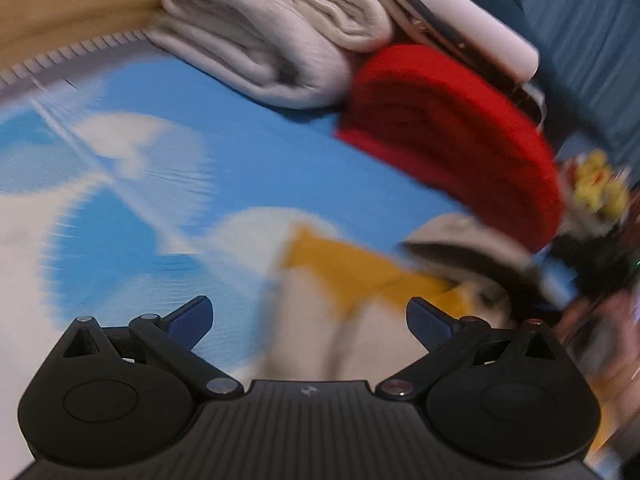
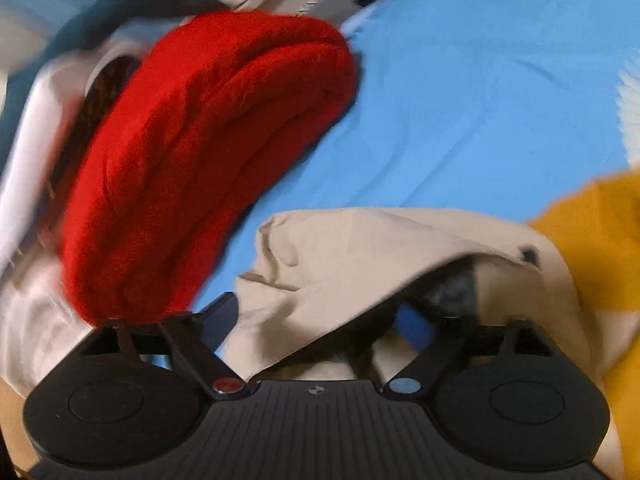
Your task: Fold large clothes
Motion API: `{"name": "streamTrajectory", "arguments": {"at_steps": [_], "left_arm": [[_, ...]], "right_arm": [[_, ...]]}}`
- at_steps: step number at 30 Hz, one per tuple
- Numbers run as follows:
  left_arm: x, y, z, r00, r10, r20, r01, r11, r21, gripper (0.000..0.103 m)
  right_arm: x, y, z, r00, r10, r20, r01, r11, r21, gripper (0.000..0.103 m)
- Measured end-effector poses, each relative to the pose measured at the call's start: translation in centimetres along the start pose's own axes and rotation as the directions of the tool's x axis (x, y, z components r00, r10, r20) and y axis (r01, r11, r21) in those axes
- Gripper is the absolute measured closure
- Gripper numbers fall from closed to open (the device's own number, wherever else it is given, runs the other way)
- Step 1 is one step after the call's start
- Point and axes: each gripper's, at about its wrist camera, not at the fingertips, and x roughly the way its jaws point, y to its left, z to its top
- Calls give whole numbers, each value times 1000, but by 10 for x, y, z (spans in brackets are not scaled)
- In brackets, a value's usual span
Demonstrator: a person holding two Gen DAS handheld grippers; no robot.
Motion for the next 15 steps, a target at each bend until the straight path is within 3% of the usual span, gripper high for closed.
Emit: {"name": "streamTrajectory", "arguments": {"at_steps": [1, 2, 4, 8, 10, 11, 12, 15], "left_arm": [[14, -11, 5, 999, -43, -5, 43, 999, -22, 0], [30, -26, 9, 995, -98, -18, 97, 995, -33, 0], [59, -53, 13, 978, -191, -78, 188, 981, -53, 0], [96, -84, -9, 912, -381, -149, 348, 914, -206, 0], [115, -95, -17, 879, -448, -164, 385, 869, -310, 0], [128, -101, -22, 849, -494, -188, 403, 835, -376, 0], [136, -107, -27, 832, -518, -201, 403, 812, -422, 0], [138, -130, -38, 797, -573, -192, 447, 773, -450, 0]], "right_arm": [[-3, 8, -3, 999, -37, 27, 39, 995, -94, 102], [-16, 4, -7, 997, 10, 76, -2, 995, -100, 102], [-43, -13, -8, 986, 147, 81, -143, 988, -55, 102], [-86, -45, -7, 960, 272, 61, -271, 962, -23, 102], [-101, -54, -4, 952, 301, 53, -301, 953, 9, 102], [-108, -57, -2, 944, 326, 48, -328, 945, 16, 102], [-115, -57, 0, 940, 336, 54, -338, 941, 17, 102], [-126, -60, 7, 923, 384, 32, -385, 921, 54, 102]]}}
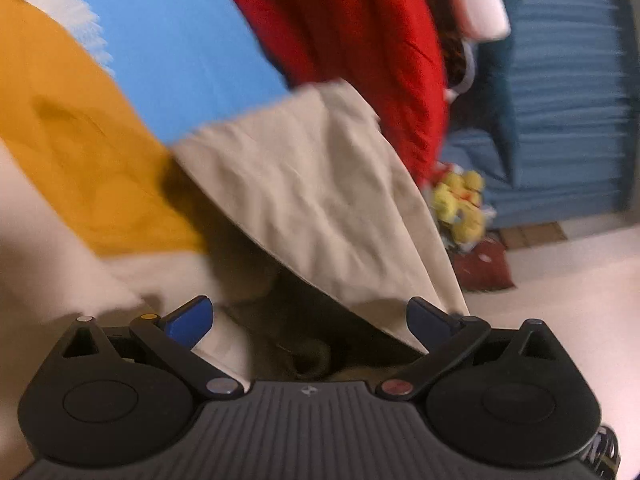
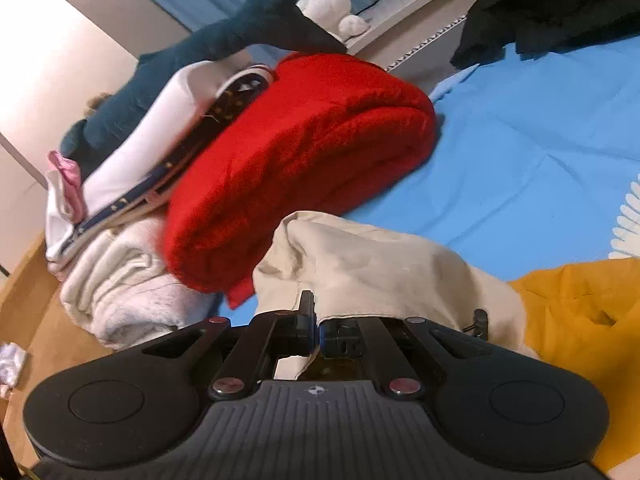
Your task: Fold large clothes
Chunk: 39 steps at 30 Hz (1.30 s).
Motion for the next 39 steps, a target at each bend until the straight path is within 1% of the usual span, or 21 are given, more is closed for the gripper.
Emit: {"name": "streamTrajectory", "arguments": {"at_steps": [4, 7, 9, 11, 13, 15, 17, 18, 19, 21, 22, 25, 27, 28, 30, 31, 34, 35, 36, 37, 39], "left_arm": [[-3, -17, 10, 995, -52, 80, 54, 998, -23, 0], [-26, -23, 14, 987, -77, 142, 79, 997, -7, 0], [-50, -22, 6, 983, -140, 116, 137, 990, 33, 0], [-84, -16, -14, 983, -162, 82, 151, 981, 121, 0], [-112, 5, -40, 994, -101, 41, 93, 980, 179, 0], [-133, 35, -59, 1000, 6, 2, -7, 980, 200, 0], [-148, 67, -71, 991, 134, -7, -131, 974, 187, 0], [-153, 78, -73, 983, 183, -15, -177, 966, 187, 0], [-160, 84, -72, 974, 224, -7, -219, 956, 196, 0], [-172, 82, -64, 965, 252, 70, -261, 943, 207, 0], [-175, 73, -58, 966, 242, 88, -256, 938, 234, 0], [-172, 29, -53, 972, 183, 146, -224, 910, 350, 0], [-166, -6, -59, 973, 135, 187, -210, 855, 475, 0], [-154, -22, -61, 977, 113, 180, -194, 824, 532, 0], [-132, -41, -67, 983, 129, 132, -182, 802, 569, 0], [-113, -44, -64, 983, 147, 112, -185, 809, 558, 0], [-74, -45, -55, 974, 192, 117, -225, 823, 522, 0], [-63, -42, -54, 973, 209, 98, -229, 812, 537, 0], [-49, -34, -52, 961, 261, 89, -265, 783, 562, 0], [-34, -26, -52, 934, 340, 105, -336, 743, 578, 0], [-6, 3, -55, 866, 481, 137, -457, 650, 607, 0]], "right_arm": [[-26, 3, -5, 997, 68, -45, -67, 998, 21, 102], [-69, -6, -28, 987, 135, -87, -136, 991, -7, 102], [-100, -18, -50, 979, 161, -123, -165, 986, -21, 102], [-128, -40, -79, 977, 146, -157, -155, 987, -49, 102], [-148, -74, -114, 970, 90, -224, -100, 994, -35, 101], [-160, -115, -146, 963, -40, -268, 32, 999, -35, 101], [-163, -153, -166, 943, -175, -283, 170, 984, -42, 100], [-165, -166, -170, 931, -233, -280, 233, 972, -33, 92], [-170, -174, -170, 939, -219, -264, 227, 974, 1, 91], [-179, -167, -162, 936, -246, -254, 254, 967, 0, 59], [-187, -157, -156, 936, -278, -217, 278, 960, -32, 36], [-216, -118, -141, 955, -297, 0, 291, 937, -193, 36], [-226, -91, -137, 950, -277, 144, 309, 902, -301, 34], [-225, -79, -135, 953, -243, 179, 293, 889, -353, 35], [-210, -60, -131, 960, -191, 206, 266, 854, -447, 37], [-197, -51, -130, 963, -170, 208, 252, 836, -487, 38], [-157, -37, -126, 972, -122, 198, 216, 790, -574, 58], [-144, -38, -129, 978, -123, 171, 201, 783, -588, 60], [-130, -42, -130, 981, -142, 131, 192, 783, -592, 63], [-114, -50, -135, 982, -170, 82, 185, 782, -595, 66], [-89, -69, -154, 965, -263, -3, 202, 749, -632, 68]]}}
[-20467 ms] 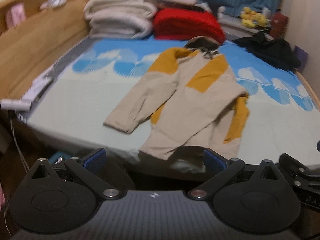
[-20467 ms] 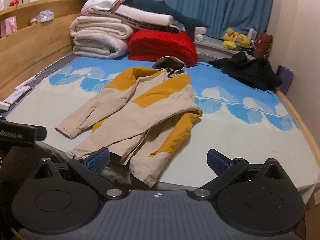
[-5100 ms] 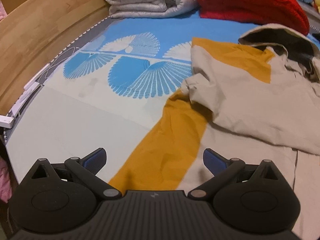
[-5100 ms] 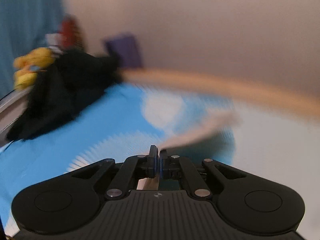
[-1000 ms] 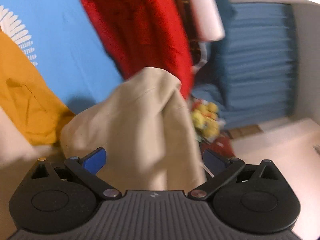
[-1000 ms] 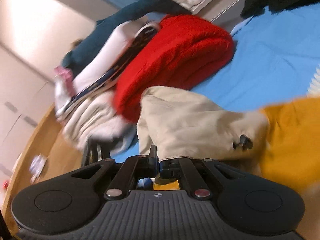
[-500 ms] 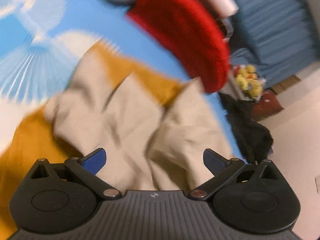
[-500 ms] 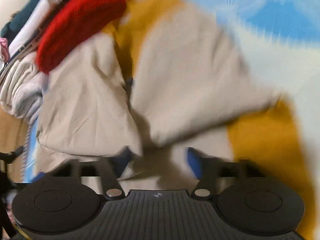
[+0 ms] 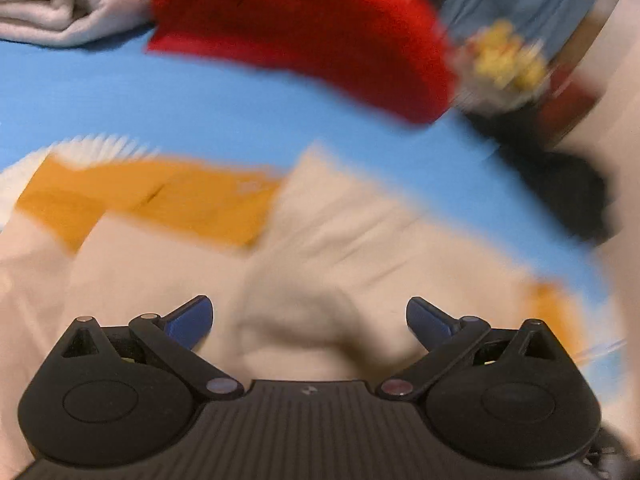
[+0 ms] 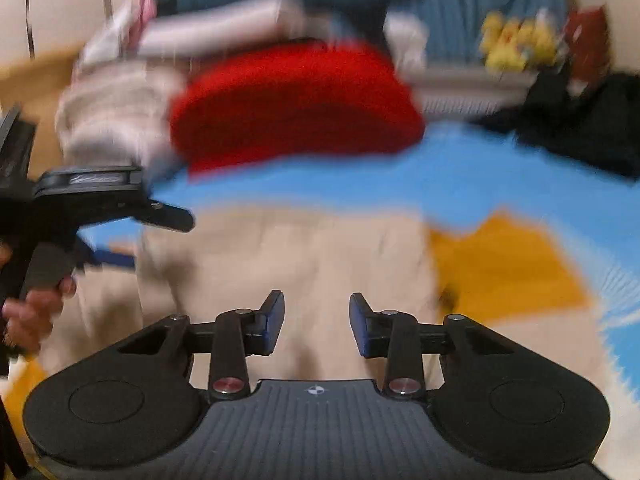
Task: Fold large clothes
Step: 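Lift both tools away and move them to the jacket hem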
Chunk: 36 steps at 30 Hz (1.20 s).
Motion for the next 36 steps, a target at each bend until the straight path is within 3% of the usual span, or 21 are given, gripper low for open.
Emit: {"name": "streamTrajectory", "arguments": {"at_steps": [1, 4, 6, 8, 11, 18, 23, 28, 36], "left_arm": [[14, 3, -8, 999, 29, -20, -28, 999, 36, 0], [9, 5, -25, 999, 40, 26, -44, 989, 138, 0], [-12, 5, -25, 998, 38, 53, -45, 991, 128, 0], [-48, 9, -30, 995, -4, 100, -7, 994, 109, 0], [-118, 17, -53, 990, -20, 137, 6, 995, 100, 0], [-321, 38, -151, 972, 114, 207, -135, 986, 93, 0], [-447, 20, -190, 955, 155, 253, -188, 976, 112, 0], [-541, 5, -229, 938, 186, 291, -219, 972, 84, 0], [-652, -12, -314, 915, 169, 365, -235, 961, 146, 0]], "right_arm": [[13, 1, -16, 999, -22, -44, 20, 999, -33, 68], [9, 7, -32, 999, -42, 15, 43, 994, -100, 64], [-12, 7, -22, 999, -46, 10, 46, 998, -37, 58], [-58, 3, -13, 998, -13, 68, 10, 998, 54, 47], [-143, 9, -23, 990, 9, 140, -25, 993, 116, 33], [-326, 59, -65, 998, -35, 61, 30, 996, 82, 31], [-428, 96, -59, 987, -67, 148, 62, 997, 37, 30], [-526, 120, -59, 964, -83, 254, 54, 992, 118, 26], [-623, 156, -124, 946, -89, 311, 60, 993, 100, 21]]}}
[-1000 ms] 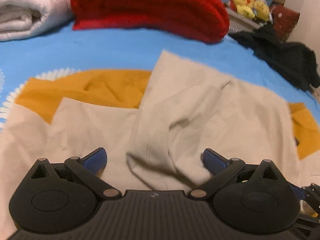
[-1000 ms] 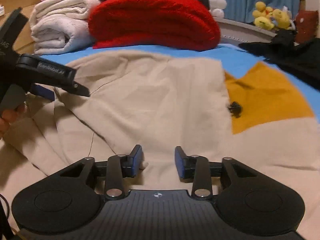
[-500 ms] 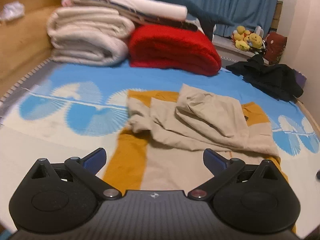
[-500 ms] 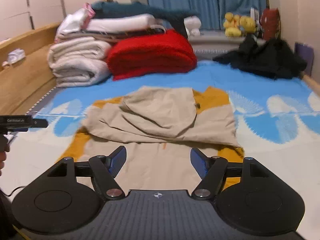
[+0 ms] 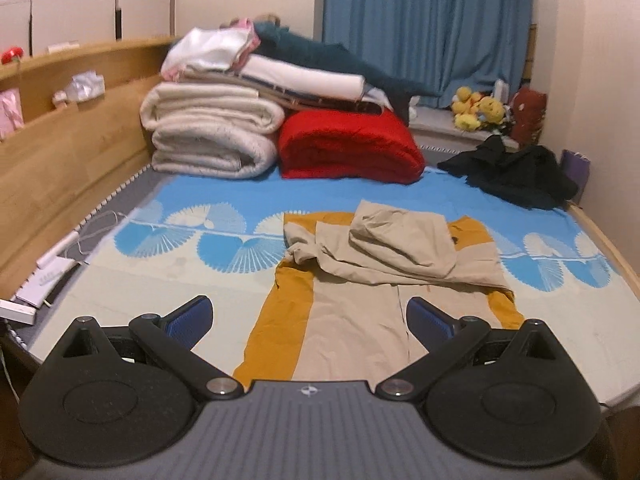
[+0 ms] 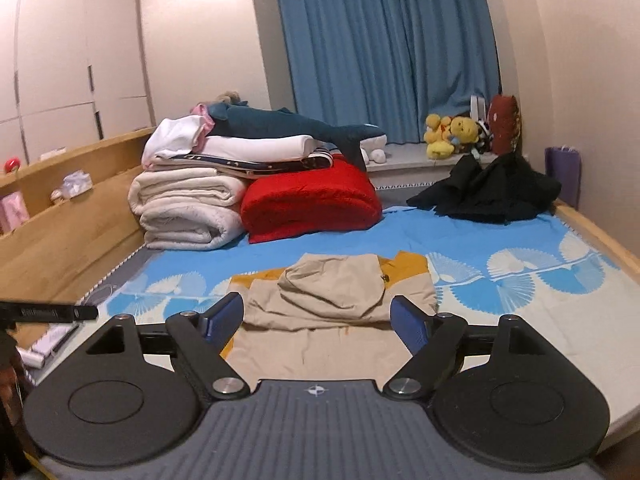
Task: Fold large clothes
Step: 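Lift both tools away and move them to the jacket hem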
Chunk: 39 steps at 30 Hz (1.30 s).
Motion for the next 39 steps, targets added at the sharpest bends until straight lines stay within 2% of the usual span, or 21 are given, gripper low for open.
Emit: {"name": "streamTrajectory", "arguments": {"at_steps": [7, 11, 16, 27, 34, 39], "left_arm": [[-60, -1, -31, 1000, -3, 24, 3, 1000, 15, 0], [-78, -2, -45, 1000, -1, 23, 0, 1000, 25, 0], [-84, 0, -51, 1000, 6, 19, -7, 1000, 30, 0], [-49, 20, -53, 997, 51, -62, -52, 999, -15, 0], [-9, 38, -55, 986, 93, -138, -101, 993, -55, 0], [24, 39, -54, 978, 105, -180, -114, 993, -41, 0]], "right_arm": [[-44, 11, -37, 999, 13, -50, -13, 1000, 10, 21], [-55, 17, -47, 999, -9, -52, 8, 1000, -25, 21], [-59, 19, -49, 998, -26, -64, 25, 1000, -13, 21], [-32, 15, -55, 988, -72, -137, 70, 997, -24, 21], [6, 1, -63, 966, -106, -236, 110, 994, 4, 21], [41, -8, -68, 950, -127, -286, 127, 992, -20, 21]]}}
